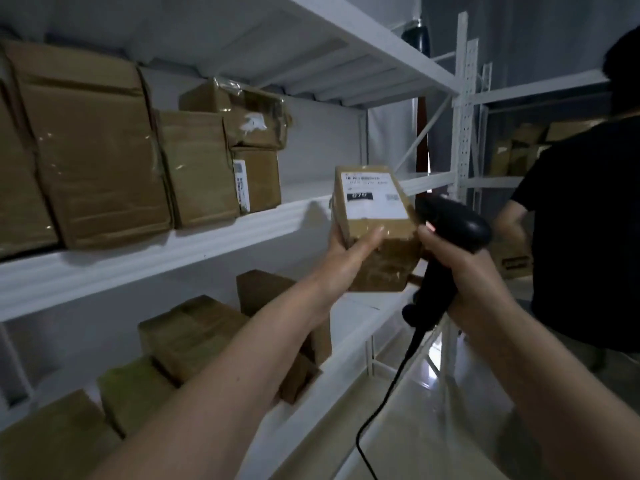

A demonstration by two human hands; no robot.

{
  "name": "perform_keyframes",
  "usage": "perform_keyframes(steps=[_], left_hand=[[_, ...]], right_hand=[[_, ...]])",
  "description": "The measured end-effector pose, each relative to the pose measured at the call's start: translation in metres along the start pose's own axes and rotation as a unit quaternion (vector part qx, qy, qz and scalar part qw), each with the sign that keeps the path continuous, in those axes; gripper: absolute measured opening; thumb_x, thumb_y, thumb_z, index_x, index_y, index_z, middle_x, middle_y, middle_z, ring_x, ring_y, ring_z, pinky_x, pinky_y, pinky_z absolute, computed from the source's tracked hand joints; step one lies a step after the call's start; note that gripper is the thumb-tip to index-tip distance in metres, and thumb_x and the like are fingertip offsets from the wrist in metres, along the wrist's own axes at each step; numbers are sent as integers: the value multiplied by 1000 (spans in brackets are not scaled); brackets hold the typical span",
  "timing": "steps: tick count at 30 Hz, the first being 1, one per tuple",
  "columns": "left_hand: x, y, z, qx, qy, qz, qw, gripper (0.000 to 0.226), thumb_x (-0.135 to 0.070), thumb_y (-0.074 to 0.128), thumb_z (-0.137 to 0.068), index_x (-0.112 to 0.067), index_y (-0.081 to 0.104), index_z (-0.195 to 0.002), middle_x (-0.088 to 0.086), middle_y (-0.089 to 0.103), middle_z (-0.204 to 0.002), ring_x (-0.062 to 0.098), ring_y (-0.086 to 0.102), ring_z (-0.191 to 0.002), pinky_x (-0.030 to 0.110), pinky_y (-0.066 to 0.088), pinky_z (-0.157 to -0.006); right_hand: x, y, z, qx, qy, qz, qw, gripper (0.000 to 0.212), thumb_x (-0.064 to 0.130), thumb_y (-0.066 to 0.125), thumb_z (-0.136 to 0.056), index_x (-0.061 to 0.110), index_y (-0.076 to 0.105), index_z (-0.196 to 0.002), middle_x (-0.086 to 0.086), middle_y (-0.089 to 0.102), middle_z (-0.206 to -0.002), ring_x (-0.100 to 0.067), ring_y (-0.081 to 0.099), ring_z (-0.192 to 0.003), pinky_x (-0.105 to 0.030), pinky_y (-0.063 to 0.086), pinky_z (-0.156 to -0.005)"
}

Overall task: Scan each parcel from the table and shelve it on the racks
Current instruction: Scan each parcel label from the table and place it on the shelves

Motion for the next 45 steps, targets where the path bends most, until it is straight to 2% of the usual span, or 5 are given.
perform_keyframes(steps=[7,12,24,38,45], left_hand=[[-73,-50,-42,-112,20,-234,966,69,-24,53,-98,-28,12,-155,2,41,-150,24,43,-134,44,35,-113],[-98,-78,-66,-223,20,-337,914,49,-13,52,-98,-15,36,-144,7,51,-137,26,50,-124,35,44,-100],[-94,-97,-75,-421,99,-441,786,34,-16,73,-85,-13,60,-117,3,61,-109,20,61,-97,36,54,-84],[-69,-84,-43,-448,82,-283,844,14,-17,65,-88,-31,62,-85,-9,67,-82,10,68,-75,34,59,-69],[3,-69,25,-473,8,-121,873,11,-13,68,-88,-24,68,-86,-1,72,-79,8,71,-65,18,55,-56]], right_hand=[[52,47,-93,38,-20,13,999,32,25,71,-85,19,64,-116,-5,71,-112,-25,69,-102,-43,59,-72],[60,80,-143,70,-8,-19,997,18,25,73,-84,19,68,-100,-5,72,-104,-25,69,-94,-37,60,-59],[6,107,-208,107,73,-54,990,34,29,75,-82,12,64,-110,-12,67,-113,-30,65,-102,-53,55,-85],[-10,72,-162,31,-39,-6,999,17,28,78,-79,28,63,-85,7,67,-86,-10,66,-87,-34,53,-88],[-71,82,-75,206,89,-36,974,12,23,79,-77,23,69,-84,4,69,-66,-14,67,-69,-34,55,-74]])
Point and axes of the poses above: each hand's wrist, its own z-axis away from the middle knuckle, its own y-axis out of the palm, x = y × z, the point moved 5 cm from there along -z, towards the middle knuckle
